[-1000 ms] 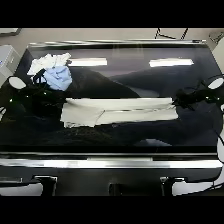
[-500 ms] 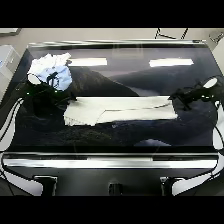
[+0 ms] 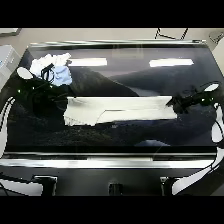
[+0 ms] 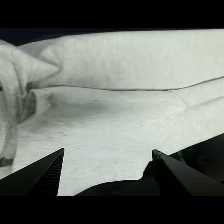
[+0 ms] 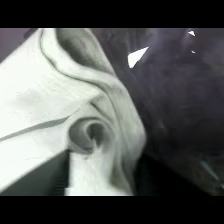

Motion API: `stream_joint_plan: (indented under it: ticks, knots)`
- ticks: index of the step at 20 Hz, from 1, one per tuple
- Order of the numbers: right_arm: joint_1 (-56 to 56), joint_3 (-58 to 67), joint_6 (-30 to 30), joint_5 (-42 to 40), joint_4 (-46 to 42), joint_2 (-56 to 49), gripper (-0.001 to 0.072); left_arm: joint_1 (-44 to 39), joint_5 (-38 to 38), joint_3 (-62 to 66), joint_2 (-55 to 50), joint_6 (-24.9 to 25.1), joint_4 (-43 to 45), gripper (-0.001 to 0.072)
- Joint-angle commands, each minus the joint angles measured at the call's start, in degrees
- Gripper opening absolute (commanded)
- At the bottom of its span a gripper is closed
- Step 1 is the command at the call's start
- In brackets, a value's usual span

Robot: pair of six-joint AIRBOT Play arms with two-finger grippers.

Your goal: Fold the clothes and pants, and hang the long-sleeved shirts on hangers.

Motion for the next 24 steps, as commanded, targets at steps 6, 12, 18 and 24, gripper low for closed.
stream_joint_plan:
  ticks: [6, 12, 18, 24]
  knots:
    - [2.05, 0.33, -8.98, 3.93, 13.51, 5.79, 0.0041, -14.36, 13.84, -0.02, 0.55, -0.04, -4.15, 0.0285]
    - [8.37, 0.33, -5.57, 10.71, 13.84, 25.92, 0.0042, -30.93, 25.66, -0.02, -11.17, -12.85, -6.88, 0.0029]
    - [16.63, 0.33, 2.29, 11.58, 13.77, 41.27, 0.0043, -42.05, 42.05, 0.0, -19.69, -20.13, -28.98, 0.0029]
    - [19.52, 0.26, 5.29, 7.48, 10.62, 39.23, 0.0044, -47.41, 53.09, -0.02, -21.55, -10.21, -46.75, 0.0025]
